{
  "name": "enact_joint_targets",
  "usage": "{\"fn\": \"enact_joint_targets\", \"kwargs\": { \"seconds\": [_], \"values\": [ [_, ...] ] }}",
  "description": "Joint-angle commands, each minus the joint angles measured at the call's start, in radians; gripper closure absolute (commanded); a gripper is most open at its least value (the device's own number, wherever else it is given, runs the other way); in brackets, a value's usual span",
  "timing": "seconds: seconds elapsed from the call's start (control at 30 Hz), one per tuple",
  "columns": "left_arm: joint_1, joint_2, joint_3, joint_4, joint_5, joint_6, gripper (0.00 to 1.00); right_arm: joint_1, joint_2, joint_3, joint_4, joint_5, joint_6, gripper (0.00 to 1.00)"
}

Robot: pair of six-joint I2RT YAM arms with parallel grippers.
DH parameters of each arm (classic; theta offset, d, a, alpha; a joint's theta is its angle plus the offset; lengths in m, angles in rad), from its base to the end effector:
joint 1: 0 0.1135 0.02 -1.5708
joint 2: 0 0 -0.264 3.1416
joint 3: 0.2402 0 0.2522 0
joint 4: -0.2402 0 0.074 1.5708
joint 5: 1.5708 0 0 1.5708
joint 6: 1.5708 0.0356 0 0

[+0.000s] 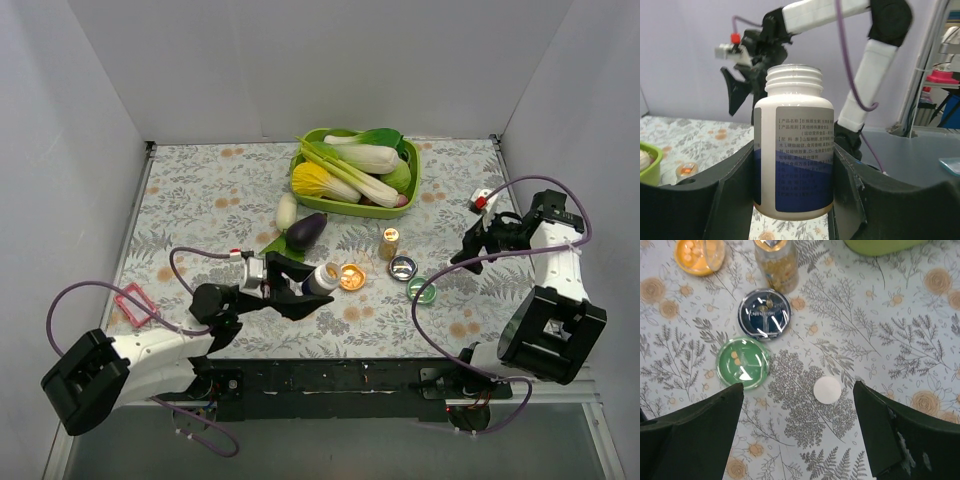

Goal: Sort the pills into containers

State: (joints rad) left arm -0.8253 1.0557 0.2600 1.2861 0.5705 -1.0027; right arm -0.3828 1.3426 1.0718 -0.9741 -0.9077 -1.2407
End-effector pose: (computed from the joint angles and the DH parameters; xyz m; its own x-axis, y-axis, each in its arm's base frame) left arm 0.1188 -0.1570 0.2592 -0.6218 -0.3724 -0.6890 0.7759 -0.1729 -0.6067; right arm 0.2360 -0.0648 0.2721 -0.2810 -0.5146 -0.8101 -0.8327 0.5504 -0.0609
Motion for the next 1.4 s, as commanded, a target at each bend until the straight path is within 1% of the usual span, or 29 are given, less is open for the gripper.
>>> {"fn": "enact_joint_targets", "kwargs": {
  "seconds": [0.0, 0.1, 0.13, 0.17, 0.23, 0.37, 0.47, 0.57, 0.73, 0.87, 1.0, 1.07, 1.23, 1.37],
  "values": [
    [0.005, -0.126, -0.021, 0.082, 0.072, 0.016, 1.0, 0.019, 0.036, 0.022, 0.006, 0.153, -0.069, 0.02],
    [0.005, -0.21, -0.05, 0.009, 0.074, 0.027, 1.0, 0.03, 0.052, 0.004, 0.002, 0.153, -0.147, 0.02],
    [0.003, -0.226, -0.062, -0.01, 0.075, 0.027, 1.0, 0.032, 0.056, -0.015, -0.02, 0.148, -0.245, 0.02],
    [0.003, -0.256, -0.068, -0.054, 0.077, 0.03, 1.0, 0.032, 0.059, -0.022, -0.04, 0.138, -0.303, 0.02],
    [0.003, -0.276, -0.083, -0.082, 0.078, 0.032, 1.0, 0.032, 0.07, -0.038, -0.075, 0.13, -0.449, 0.02],
    [0.003, -0.327, -0.108, -0.146, 0.072, 0.032, 1.0, 0.032, 0.131, 0.005, -0.173, 0.089, -0.537, 0.02],
    [0.003, -0.352, -0.128, -0.175, 0.065, 0.027, 1.0, 0.032, 0.191, 0.031, -0.198, 0.093, -0.563, 0.02],
    [0.003, -0.373, -0.136, -0.208, 0.063, 0.021, 1.0, 0.032, 0.224, 0.028, -0.175, 0.11, -0.563, 0.02],
    [0.003, -0.401, -0.148, -0.261, 0.052, 0.032, 1.0, 0.033, 0.222, 0.013, -0.098, 0.133, -0.557, 0.02],
    [0.003, -0.43, -0.156, -0.307, 0.043, 0.041, 1.0, 0.047, 0.224, -0.009, -0.006, 0.219, -0.529, 0.02],
    [0.003, -0.441, -0.162, -0.326, 0.037, 0.042, 1.0, 0.064, 0.248, -0.006, 0.04, 0.259, -0.537, 0.02],
    [0.003, -0.442, -0.165, -0.329, 0.034, 0.041, 1.0, 0.082, 0.254, -0.01, 0.084, 0.285, -0.514, 0.02],
    [0.003, -0.445, -0.173, -0.329, 0.028, 0.039, 1.0, 0.153, 0.294, -0.007, 0.115, 0.357, -0.503, 0.05],
    [0.003, -0.454, -0.169, -0.353, 0.026, 0.046, 1.0, 0.171, 0.354, 0.03, 0.109, 0.383, -0.476, 0.1]
  ]
}}
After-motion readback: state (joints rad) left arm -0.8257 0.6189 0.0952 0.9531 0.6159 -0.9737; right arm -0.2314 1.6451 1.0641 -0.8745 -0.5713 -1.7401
